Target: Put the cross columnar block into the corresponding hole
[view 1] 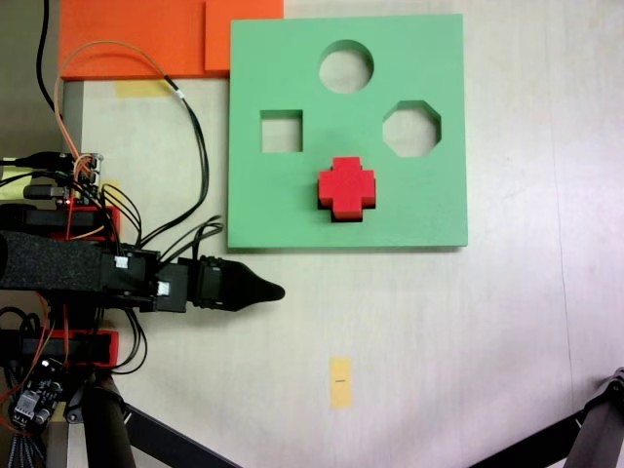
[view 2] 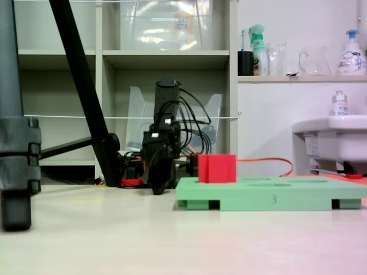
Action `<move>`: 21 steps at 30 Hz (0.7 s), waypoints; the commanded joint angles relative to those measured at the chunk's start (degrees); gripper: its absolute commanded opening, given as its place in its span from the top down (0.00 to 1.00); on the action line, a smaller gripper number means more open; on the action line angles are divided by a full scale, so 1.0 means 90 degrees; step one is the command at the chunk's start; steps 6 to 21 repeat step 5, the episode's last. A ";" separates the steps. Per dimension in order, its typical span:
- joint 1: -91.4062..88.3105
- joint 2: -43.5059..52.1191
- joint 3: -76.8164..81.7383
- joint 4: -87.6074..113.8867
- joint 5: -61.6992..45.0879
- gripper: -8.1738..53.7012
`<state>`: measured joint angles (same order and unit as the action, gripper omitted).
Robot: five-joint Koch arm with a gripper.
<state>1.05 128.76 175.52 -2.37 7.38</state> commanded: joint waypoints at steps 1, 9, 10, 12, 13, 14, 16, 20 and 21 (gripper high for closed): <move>0.0059 0.0459 0.0439 0.0215 0.0098 0.32; 0.0059 0.0459 0.0439 0.0215 0.0098 0.32; 0.0059 0.0459 0.0439 0.0215 0.0098 0.32; 0.0059 0.0459 0.0439 0.0215 0.0098 0.32; 0.0059 0.0459 0.0439 0.0215 0.0098 0.32; 0.0059 0.0459 0.0439 0.0215 0.0098 0.32; 0.0059 0.0459 0.0439 0.0215 0.0098 0.32; 0.0059 0.0459 0.0439 0.0215 0.0098 0.32; 0.0059 0.0459 0.0439 0.0215 0.0098 0.32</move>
